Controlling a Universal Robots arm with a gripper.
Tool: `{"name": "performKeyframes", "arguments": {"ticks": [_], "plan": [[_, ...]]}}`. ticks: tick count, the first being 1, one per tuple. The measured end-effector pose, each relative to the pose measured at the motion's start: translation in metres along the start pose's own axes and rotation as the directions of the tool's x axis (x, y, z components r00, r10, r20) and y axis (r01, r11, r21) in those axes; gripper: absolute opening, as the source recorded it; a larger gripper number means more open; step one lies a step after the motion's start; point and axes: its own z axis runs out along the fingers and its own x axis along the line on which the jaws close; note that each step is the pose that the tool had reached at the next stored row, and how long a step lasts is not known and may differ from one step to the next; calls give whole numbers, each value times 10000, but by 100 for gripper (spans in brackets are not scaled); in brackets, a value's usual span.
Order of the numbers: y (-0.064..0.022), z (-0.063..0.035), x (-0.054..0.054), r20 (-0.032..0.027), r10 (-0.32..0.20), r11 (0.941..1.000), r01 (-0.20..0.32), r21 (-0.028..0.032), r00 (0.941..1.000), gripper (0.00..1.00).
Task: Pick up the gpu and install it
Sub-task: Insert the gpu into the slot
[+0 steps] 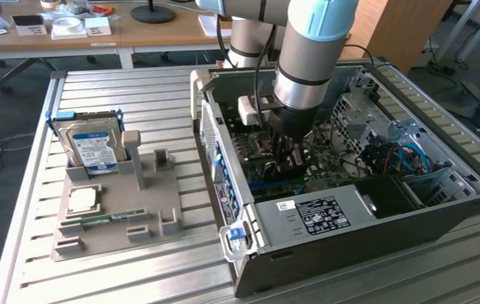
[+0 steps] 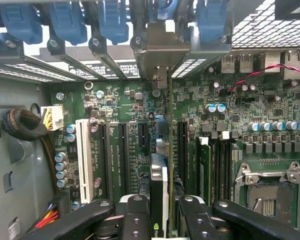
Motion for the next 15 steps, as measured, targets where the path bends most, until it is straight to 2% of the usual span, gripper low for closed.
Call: {"name": "performKeyframes", "arguments": {"ticks": [15], "plan": [[12, 35, 0, 1, 1, 10000, -1, 0, 10000, 27]]}}
